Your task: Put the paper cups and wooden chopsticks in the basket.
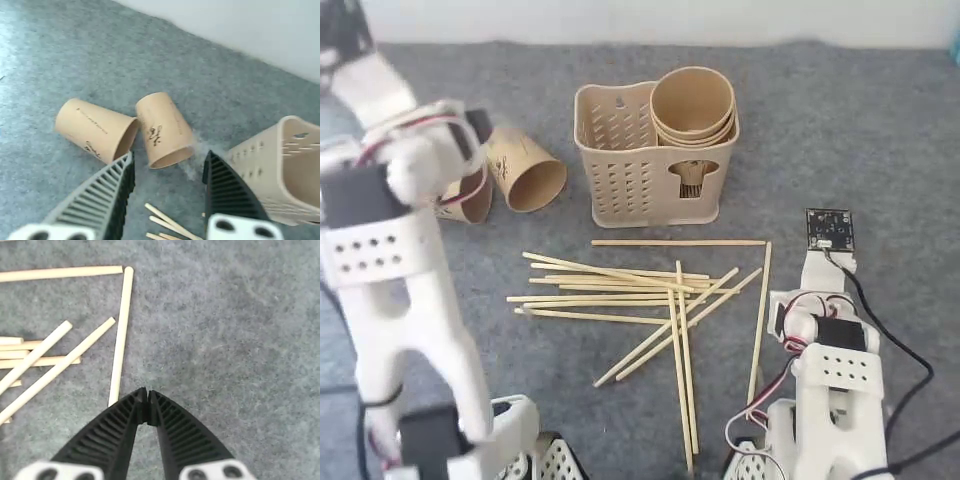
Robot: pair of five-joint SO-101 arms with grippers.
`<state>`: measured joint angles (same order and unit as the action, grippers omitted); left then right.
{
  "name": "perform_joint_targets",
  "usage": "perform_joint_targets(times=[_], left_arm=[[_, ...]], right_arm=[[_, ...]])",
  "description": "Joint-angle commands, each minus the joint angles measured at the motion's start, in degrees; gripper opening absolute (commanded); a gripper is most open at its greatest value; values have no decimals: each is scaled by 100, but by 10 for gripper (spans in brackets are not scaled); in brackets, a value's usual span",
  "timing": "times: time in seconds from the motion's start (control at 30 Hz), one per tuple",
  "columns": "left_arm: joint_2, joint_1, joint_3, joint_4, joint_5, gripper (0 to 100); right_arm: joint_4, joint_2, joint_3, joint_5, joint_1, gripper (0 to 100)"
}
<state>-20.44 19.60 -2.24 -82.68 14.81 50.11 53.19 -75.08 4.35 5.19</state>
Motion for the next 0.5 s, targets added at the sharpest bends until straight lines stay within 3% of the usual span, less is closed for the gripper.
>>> perform_joint_targets(times=[0.0,0.27,0.47], left_arm=[[-844,466,1921,1442,-484,210],[-1653,862,5165,4378,-1468,210],[-1275,870,5622,5011,-1547,211]], right_arm=[[-40,136,9,62,-22,8],[-40,136,9,62,-40,8],[-40,136,0,62,-40,8]])
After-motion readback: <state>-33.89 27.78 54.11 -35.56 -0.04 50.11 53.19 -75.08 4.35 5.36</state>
